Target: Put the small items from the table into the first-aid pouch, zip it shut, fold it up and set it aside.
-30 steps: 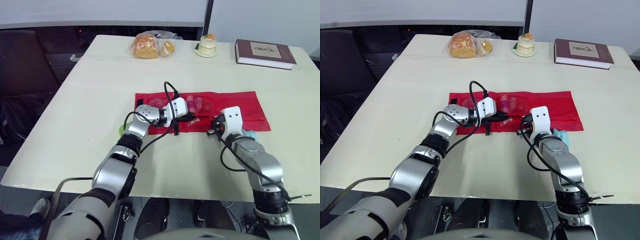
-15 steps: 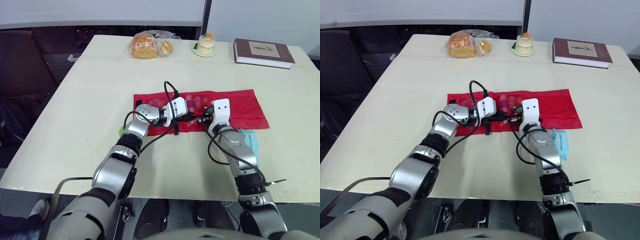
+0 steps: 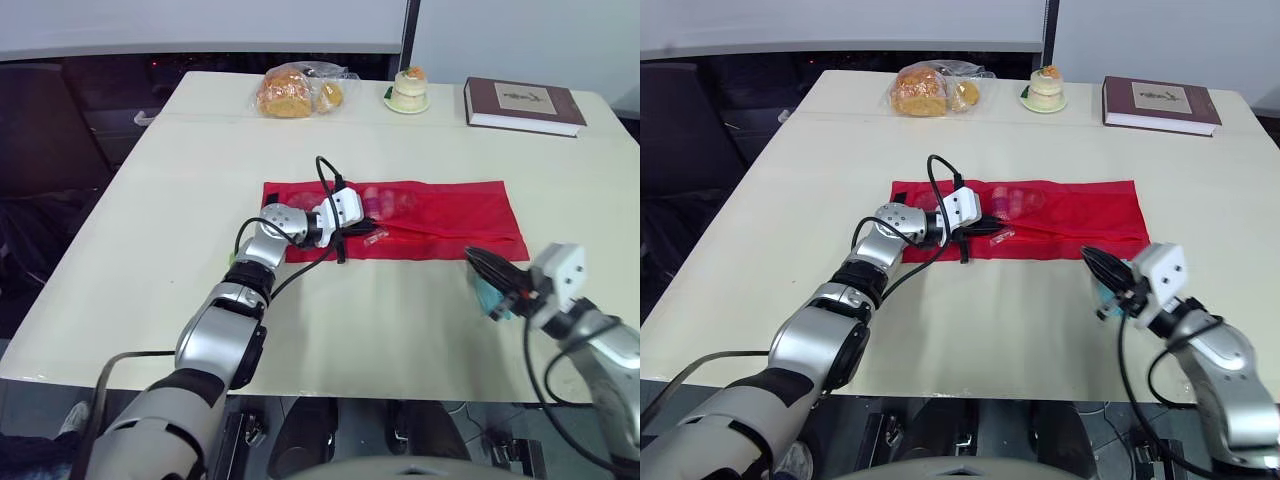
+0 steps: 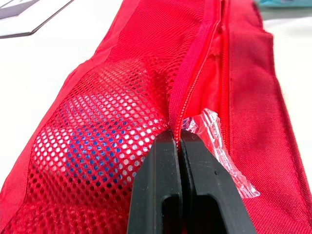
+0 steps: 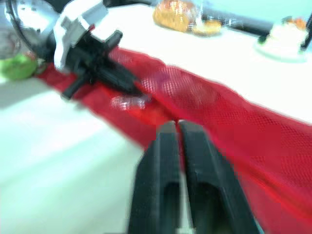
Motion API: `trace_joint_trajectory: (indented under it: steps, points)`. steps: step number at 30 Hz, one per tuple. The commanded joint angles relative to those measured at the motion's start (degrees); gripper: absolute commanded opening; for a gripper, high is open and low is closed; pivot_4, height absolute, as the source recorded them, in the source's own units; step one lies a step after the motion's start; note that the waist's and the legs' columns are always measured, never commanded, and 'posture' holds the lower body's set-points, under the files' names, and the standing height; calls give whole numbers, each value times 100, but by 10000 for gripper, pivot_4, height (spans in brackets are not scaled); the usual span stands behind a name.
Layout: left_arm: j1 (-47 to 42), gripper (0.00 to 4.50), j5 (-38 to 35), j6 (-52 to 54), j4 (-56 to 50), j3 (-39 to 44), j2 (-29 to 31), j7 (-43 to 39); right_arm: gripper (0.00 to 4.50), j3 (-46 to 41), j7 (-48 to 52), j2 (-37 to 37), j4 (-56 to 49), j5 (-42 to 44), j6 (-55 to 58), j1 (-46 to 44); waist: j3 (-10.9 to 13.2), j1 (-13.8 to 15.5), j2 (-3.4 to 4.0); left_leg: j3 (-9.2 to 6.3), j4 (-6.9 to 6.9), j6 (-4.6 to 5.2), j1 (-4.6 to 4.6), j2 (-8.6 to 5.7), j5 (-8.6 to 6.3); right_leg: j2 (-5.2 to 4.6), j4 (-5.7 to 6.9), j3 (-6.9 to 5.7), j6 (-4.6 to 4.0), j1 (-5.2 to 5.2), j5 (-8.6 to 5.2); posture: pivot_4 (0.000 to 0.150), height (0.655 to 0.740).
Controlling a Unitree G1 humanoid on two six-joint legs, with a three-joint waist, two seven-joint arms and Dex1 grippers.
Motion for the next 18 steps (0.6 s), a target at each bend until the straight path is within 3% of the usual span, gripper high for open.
trace_joint_trajectory:
  steps: [1, 6, 12, 18]
  points:
    - [-164, 0, -24, -148, 108, 108, 80, 70, 19384, -1486, 848, -498, -171, 951, 78, 666, 0, 27, -1, 1, 0, 0, 0, -1, 0, -2, -2, 1, 0, 1, 0, 1500, 7289]
    - [-281, 0, -2, -210, 356, 120, 80, 142, 44207, -3409, 1615, -1073, -224, 2168, 718, 1789, -1, 79, 0, 5, 0, 0, 3, 3, -1, 0, -3, 6, 0, 1, 0, 1500, 7289]
    - [-337, 0, 30, -296, 531, 86, -15, 196, 44207, -4653, 1816, -1227, -276, 2784, 1164, 2485, 0, 103, -2, 3, 0, 0, 0, 6, -1, -2, -7, 3, 0, 2, 0, 1500, 7289]
    - [-340, 0, 5, -371, 567, 101, -50, 172, 44207, -4952, 1829, -1082, -289, 2795, 1151, 2717, 0, 104, -2, 5, 0, 1, -1, 5, -1, -5, -8, 5, 1, 1, -1, 1500, 7289]
